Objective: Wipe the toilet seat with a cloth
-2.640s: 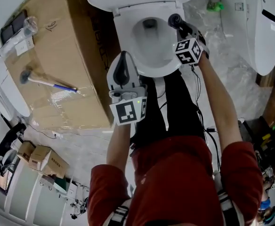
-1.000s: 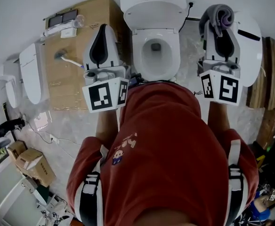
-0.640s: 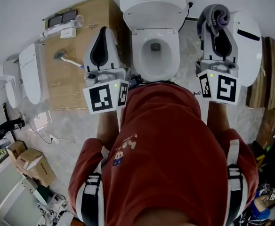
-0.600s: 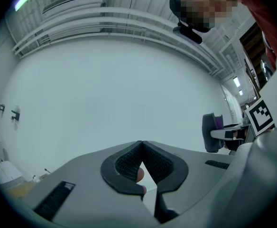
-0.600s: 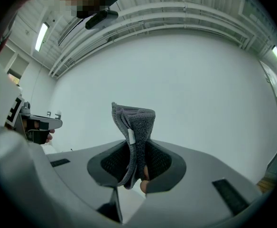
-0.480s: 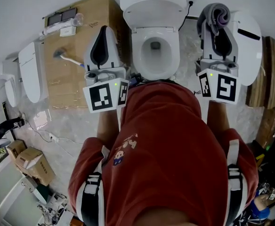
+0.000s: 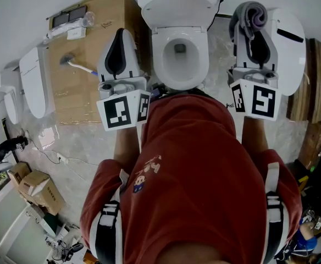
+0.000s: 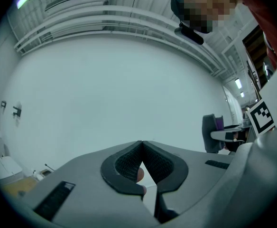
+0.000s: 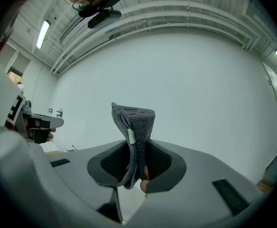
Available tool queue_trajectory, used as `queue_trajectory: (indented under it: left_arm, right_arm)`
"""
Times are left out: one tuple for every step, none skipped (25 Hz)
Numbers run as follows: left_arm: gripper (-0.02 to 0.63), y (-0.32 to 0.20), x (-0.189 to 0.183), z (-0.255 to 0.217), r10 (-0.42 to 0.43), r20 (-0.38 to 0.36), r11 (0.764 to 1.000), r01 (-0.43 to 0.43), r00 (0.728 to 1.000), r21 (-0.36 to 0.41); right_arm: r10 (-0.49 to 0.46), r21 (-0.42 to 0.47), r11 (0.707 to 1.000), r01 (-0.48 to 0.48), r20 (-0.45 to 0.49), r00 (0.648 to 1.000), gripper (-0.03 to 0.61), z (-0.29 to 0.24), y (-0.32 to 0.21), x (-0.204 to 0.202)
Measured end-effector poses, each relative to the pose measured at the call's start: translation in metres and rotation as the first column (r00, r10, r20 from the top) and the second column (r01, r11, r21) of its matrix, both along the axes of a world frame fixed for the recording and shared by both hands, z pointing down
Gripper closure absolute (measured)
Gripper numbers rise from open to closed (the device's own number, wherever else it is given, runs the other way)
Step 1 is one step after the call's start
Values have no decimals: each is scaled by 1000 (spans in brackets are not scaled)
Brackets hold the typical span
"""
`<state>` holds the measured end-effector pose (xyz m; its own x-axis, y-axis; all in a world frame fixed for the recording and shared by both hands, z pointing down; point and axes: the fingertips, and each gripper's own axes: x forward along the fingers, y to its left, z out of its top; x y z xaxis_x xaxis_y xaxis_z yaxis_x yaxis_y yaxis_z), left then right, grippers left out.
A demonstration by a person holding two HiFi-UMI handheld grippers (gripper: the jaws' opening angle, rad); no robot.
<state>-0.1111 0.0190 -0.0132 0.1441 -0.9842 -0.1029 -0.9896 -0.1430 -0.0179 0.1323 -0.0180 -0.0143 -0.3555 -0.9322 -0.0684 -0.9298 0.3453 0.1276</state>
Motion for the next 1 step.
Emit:
queue_trajectory:
  left_arm:
    - [601, 1, 0, 0, -1, -1, 1000, 1, 1000, 0]
  right_arm:
    - [0, 1, 1000, 0, -1, 1000, 494, 0, 1, 0]
